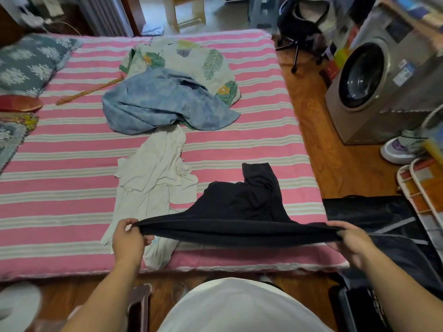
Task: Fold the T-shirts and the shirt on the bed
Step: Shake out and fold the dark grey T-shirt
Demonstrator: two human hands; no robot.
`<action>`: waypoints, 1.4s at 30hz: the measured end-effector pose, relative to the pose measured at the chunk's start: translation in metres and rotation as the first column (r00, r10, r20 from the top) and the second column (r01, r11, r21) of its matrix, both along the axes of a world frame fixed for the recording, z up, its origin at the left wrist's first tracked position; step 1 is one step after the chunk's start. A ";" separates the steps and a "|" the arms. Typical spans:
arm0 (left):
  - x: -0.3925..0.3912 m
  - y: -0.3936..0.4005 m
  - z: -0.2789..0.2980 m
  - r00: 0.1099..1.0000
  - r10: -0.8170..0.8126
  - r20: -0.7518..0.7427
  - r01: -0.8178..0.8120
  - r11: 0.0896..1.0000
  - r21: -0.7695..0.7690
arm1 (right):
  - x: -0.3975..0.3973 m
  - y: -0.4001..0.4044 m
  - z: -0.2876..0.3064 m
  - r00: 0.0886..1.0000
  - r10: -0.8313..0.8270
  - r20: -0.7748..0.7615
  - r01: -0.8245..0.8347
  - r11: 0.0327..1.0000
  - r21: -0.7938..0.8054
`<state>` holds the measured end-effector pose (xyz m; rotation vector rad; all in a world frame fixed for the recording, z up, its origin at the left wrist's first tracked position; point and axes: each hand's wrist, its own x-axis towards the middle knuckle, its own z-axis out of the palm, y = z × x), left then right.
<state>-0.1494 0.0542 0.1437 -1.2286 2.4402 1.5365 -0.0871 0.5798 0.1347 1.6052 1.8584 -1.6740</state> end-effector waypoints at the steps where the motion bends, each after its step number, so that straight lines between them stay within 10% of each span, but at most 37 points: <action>1: 0.001 -0.007 -0.008 0.993 0.114 0.019 -0.116 0.987 0.110 | 0.007 0.004 -0.001 1.000 0.000 0.018 -0.001 1.000 0.008; 8: 0.068 -0.016 -0.063 0.856 -0.235 0.461 0.110 0.953 0.283 | 0.085 -0.009 -0.031 0.899 -0.176 0.400 0.245 0.961 -0.127; 13: 0.058 -0.006 -0.059 0.860 -0.140 0.491 -0.049 0.935 0.352 | 0.080 -0.029 -0.027 0.849 -0.284 0.446 0.464 0.804 -0.372; 18: -0.119 0.026 0.028 0.990 0.110 0.091 -0.143 0.808 0.571 | -0.085 0.000 0.039 0.938 -0.343 -0.048 0.296 0.866 -0.403; 24: -0.285 0.064 0.292 0.827 0.245 -0.505 0.261 0.628 0.733 | -0.284 0.072 0.270 0.567 -0.469 -0.677 0.103 0.856 -0.507; 30: -0.317 0.052 0.423 0.665 0.291 -0.688 0.228 0.799 0.557 | -0.283 0.035 0.406 0.277 -0.459 -0.844 -0.115 0.857 -0.503; 36: -0.261 0.031 0.356 0.633 0.336 -0.698 0.108 0.854 0.509 | -0.241 0.016 0.341 0.426 -0.359 -0.830 -0.022 0.913 -0.407; 42: -0.162 0.011 0.143 0.895 0.222 -0.386 -0.045 0.907 0.419 | -0.169 0.004 0.158 0.762 -0.260 -0.593 0.119 0.957 -0.266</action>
